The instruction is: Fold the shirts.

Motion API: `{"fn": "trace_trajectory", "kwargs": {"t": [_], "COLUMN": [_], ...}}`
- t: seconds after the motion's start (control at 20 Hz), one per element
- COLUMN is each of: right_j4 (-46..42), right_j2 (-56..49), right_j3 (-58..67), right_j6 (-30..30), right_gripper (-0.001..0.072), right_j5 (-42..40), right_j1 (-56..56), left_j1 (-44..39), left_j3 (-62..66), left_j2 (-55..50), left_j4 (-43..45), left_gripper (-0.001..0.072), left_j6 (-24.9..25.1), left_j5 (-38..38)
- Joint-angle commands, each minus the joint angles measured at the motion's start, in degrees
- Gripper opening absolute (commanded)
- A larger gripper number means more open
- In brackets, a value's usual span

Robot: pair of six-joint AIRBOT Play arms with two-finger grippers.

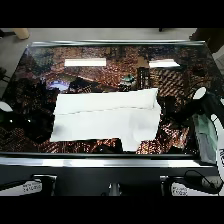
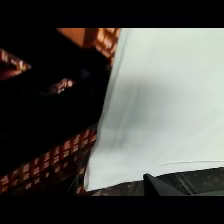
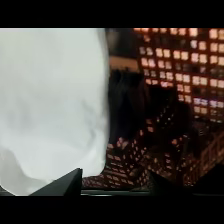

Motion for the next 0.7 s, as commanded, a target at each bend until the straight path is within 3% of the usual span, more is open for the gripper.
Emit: {"fn": "trace_trajectory", "kwargs": {"t": [0.0, 0.25, 0.3, 0.35, 0.4, 0.45, 0.65], "right_j4": [2.4, 2.4, 3.0, 3.2, 3.2, 3.6, 9.9], "right_j2": [3.3, 3.3, 3.7, 4.2, 5.0, 5.8, 6.1], "right_j3": [-6.6, -6.7, -7.6, -9.2, -11.8, -14.5, -20.6], "right_j6": [-2.1, -2.4, -3.1, -3.9, -4.1, -4.1, -4.2], "right_gripper": [0.0427, 0.048, 0.048, 0.0481, 0.0484, 0.0486, 0.0487], "right_j5": [-2.5, -2.2, -1.9, -2.0, -3.0, -4.8, -16.9], "right_j1": [-0.4, -0.3, -0.2, 0.6, 2.1, 3.9, 7.8], "left_j1": [0.4, -2.9, -3.6, -4.0, -4.1, -4.0, -4.0], "left_j3": [-10.1, -10.1, -10.1, -10.1, -10.0, -10.0, -9.9], "left_j2": [3.3, 1.8, 1.5, 1.4, 1.5, 1.6, 2.4], "left_j4": [-2.7, -3.3, -3.3, -3.4, -3.6, -3.8, -4.0], "left_gripper": [0.0505, 0.0498, 0.038, 0.0192, 0.0055, 0.0025, 0.0025], "left_j6": [1.4, 1.2, 0.9, 0.3, 0.1, 0.1, 0.1], "left_j5": [7.8, 9.7, 10.1, 10.7, 11.1, 11.3, 10.9]}}
